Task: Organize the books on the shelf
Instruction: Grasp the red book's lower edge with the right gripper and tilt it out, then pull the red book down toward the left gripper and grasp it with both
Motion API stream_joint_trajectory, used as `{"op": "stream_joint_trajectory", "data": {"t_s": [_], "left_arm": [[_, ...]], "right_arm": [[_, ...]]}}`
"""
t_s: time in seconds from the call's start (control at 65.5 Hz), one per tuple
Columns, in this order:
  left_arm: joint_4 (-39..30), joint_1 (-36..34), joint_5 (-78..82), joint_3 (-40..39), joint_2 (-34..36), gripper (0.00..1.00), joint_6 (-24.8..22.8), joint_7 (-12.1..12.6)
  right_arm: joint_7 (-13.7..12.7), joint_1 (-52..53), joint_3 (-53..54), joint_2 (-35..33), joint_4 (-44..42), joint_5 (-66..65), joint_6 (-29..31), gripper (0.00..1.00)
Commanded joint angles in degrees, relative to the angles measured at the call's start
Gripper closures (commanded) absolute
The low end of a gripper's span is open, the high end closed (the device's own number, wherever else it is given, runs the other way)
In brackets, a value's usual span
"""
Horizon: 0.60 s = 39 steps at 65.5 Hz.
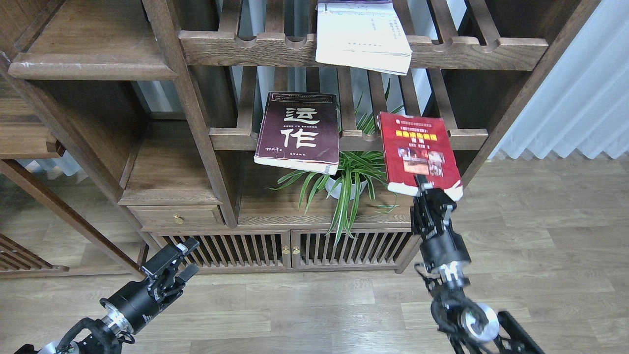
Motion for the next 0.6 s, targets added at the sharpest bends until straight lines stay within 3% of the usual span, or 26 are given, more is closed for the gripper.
{"op": "stream_joint_trajectory", "data": {"t_s": [0.0, 0.229, 0.351, 0.58], "left_arm": [[0.00, 0.19, 0.04, 3.10, -0.31, 0.00, 0.00, 0.01], [0.00, 0.10, -0.22, 9.43, -1.45, 0.00, 0.00, 0.01], [-0.09, 0.28, -0.49, 9.61, -3.65, 0.00, 0.00, 0.01], [-0.35, 0.63, -0.66, 9.61, -8.04, 0.00, 0.00, 0.01]], "right_arm": [[-0.37, -2.47, -1.59, 0.00, 0.96, -0.33, 0.03, 0.95], [-2.48, -4.58, -4.22, 0.00, 1.13, -0.60, 0.03, 0.96], [-2.83, -4.67, -6.51, 0.00, 1.13, -0.60, 0.03, 0.96], [-6.43, -4.67, -12.84, 0.00, 0.61, -0.95, 0.03, 0.96]]}}
